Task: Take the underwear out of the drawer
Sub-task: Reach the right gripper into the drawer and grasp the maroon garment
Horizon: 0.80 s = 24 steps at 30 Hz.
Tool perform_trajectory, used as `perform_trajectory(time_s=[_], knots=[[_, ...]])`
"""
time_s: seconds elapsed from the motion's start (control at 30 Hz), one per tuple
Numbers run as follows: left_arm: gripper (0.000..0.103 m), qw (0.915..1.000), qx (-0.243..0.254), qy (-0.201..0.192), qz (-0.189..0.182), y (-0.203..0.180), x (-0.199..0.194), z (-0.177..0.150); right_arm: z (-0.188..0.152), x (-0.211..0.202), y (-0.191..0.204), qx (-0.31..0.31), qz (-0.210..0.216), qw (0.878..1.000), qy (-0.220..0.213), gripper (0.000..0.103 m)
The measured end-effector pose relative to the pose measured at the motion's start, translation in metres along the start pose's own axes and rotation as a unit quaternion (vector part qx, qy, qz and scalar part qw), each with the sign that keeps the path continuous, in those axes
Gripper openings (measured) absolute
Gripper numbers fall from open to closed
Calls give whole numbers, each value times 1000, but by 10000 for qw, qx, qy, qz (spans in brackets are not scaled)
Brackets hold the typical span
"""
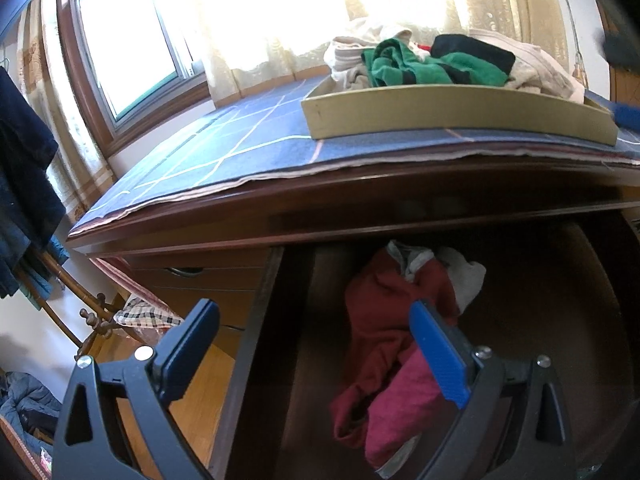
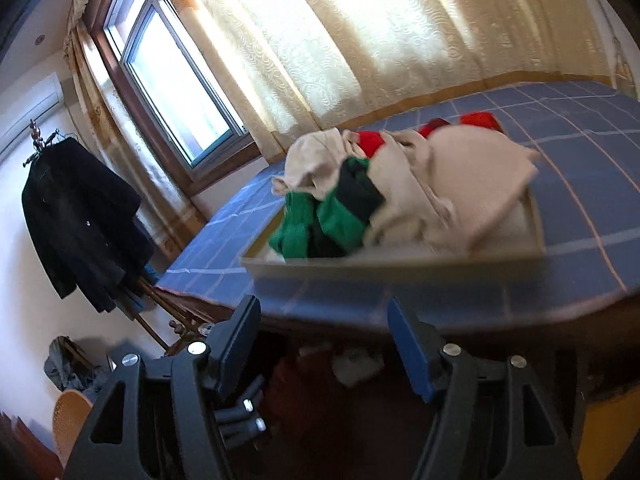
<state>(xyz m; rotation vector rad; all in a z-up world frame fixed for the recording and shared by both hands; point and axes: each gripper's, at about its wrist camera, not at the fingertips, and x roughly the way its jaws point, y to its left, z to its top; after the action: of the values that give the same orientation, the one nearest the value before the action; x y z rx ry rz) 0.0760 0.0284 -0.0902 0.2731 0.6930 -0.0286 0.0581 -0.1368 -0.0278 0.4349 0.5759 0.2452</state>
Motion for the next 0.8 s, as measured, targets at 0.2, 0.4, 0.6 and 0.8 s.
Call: perform_trajectory(time_s=[0.2,0.4,0.6,0.8], knots=[[97,10000,-6,-32,25,-1,-1,0,-31,-7,-6,-94,-224,9996,150,68],[97,9999,-4,-105,23,-1,-4,-1,-55,-8,-15,-15,-319,9984,468,68],[97,9999,-21,-155,14,-1,-8,-4,-70,-8,-28,126,-518,9959,732,68],[97,9998,-40,-176,-16,0,-12,-6,-76,-3,-35,282,-621,9928,985,68]])
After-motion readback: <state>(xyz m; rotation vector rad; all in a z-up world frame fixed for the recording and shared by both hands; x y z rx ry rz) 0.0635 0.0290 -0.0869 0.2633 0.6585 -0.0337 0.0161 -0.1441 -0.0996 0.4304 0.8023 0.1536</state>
